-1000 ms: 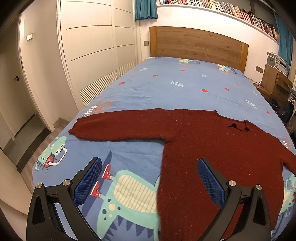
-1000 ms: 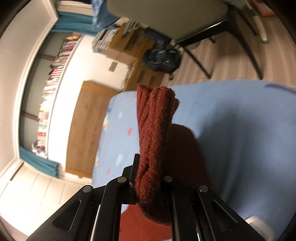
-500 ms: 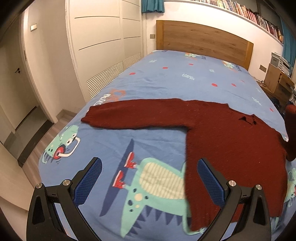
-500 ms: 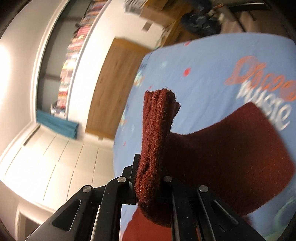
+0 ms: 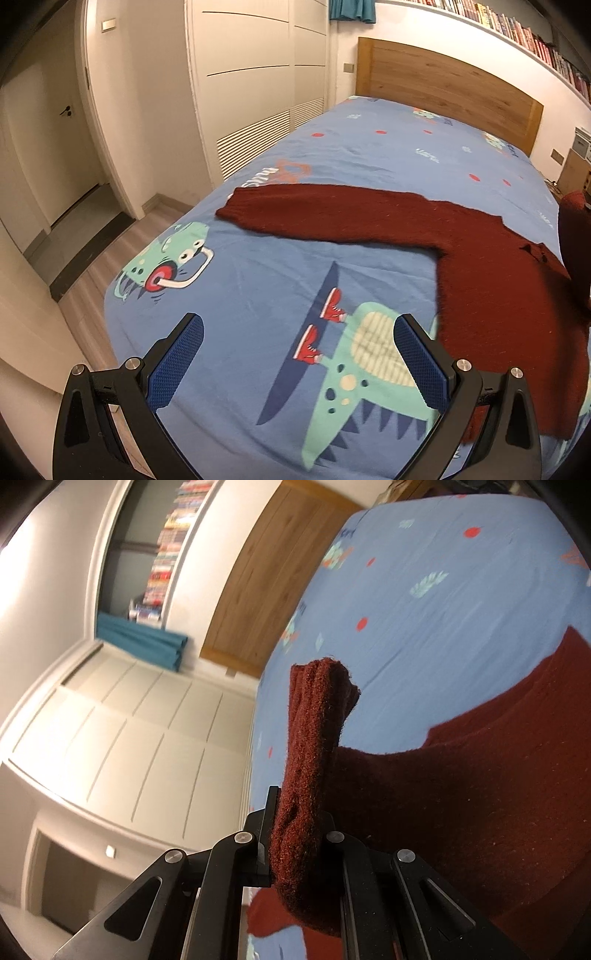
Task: Fold small clothes
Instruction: 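Carry the held sleeve with the right tool across the sweater body, then open the right tool to lay the sleeve on the sweater body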
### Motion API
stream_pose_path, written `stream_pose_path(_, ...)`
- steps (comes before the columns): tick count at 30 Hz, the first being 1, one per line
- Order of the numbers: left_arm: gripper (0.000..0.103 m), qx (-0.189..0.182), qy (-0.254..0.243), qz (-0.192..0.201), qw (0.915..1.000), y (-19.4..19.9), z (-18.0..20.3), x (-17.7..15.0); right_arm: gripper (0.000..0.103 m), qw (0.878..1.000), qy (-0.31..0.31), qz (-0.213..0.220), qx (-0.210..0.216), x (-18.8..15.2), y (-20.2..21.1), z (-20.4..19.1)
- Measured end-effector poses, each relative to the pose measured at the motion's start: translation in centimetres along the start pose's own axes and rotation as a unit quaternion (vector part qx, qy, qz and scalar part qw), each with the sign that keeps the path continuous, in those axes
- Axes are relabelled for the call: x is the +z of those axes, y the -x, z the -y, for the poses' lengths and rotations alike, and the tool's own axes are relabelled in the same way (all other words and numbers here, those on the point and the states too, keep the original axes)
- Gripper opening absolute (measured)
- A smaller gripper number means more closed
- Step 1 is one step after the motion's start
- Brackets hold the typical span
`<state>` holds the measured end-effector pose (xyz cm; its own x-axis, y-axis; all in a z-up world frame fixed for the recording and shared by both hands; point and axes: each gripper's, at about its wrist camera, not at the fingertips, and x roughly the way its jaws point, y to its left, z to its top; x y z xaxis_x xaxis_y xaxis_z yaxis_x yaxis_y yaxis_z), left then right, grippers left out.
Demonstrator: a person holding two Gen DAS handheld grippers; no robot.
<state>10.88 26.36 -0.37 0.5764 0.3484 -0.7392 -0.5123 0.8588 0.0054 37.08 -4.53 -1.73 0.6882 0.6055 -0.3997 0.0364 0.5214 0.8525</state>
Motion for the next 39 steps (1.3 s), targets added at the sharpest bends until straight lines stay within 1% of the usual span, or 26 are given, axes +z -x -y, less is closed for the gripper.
stream_pose_path(3,0.101,0.004,0.002,-0.001,1.0,-0.3,-0.3,-0.3,0.009,1.0,0.005,-0.016,0.003,-1.4,-1.8,-0.4)
stream_pose_path(11,0.101,0.01,0.008,-0.006,0.9999,-1.1,-0.8,-0.7,0.009,0.997,0.032,-0.07,-0.007,-5.7,-6.5,-0.6)
stream_pose_path(15,0.101,0.012,0.009,-0.009,0.9998,-1.6,-0.8,-0.9,0.009,0.994,0.053,-0.093,-0.02,-7.7,-8.0,-0.5)
stream_pose_path(20,0.101,0.014,0.014,-0.009,0.9998,-2.3,-0.9,-1.2,0.009,0.987,0.09,-0.127,-0.045,-10.3,-10.0,-0.4)
stream_pose_path(26,0.101,0.003,0.034,-0.008,0.9994,-2.9,-1.2,-1.3,0.009,0.97,0.145,-0.168,-0.103,-13.4,-12.5,0.3)
stream_pose_path(28,0.101,-0.002,0.036,-0.011,0.9993,-3.2,-1.2,-1.1,0.01,0.96,0.166,-0.184,-0.127,-15.1,-13.3,0.9)
stream_pose_path(31,0.101,-0.01,0.035,-0.024,0.999,-3.8,-1.3,-0.9,0.012,0.948,0.194,-0.202,-0.149,-16.7,-14.6,1.0)
stream_pose_path(33,0.101,-0.013,0.037,-0.028,0.9988,-4.0,-1.3,-0.8,0.012,0.941,0.211,-0.208,-0.162,-18.0,-15.0,1.1)
stream_pose_path(36,0.101,-0.016,0.039,-0.031,0.9986,-4.3,-1.4,-0.6,0.014,0.934,0.233,-0.207,-0.176,-18.7,-15.6,0.7)
stream_pose_path(39,0.101,-0.02,0.041,-0.029,0.9985,-4.4,-1.2,-0.6,0.022,0.929,0.251,-0.205,-0.181,-19.3,-15.8,0.0)
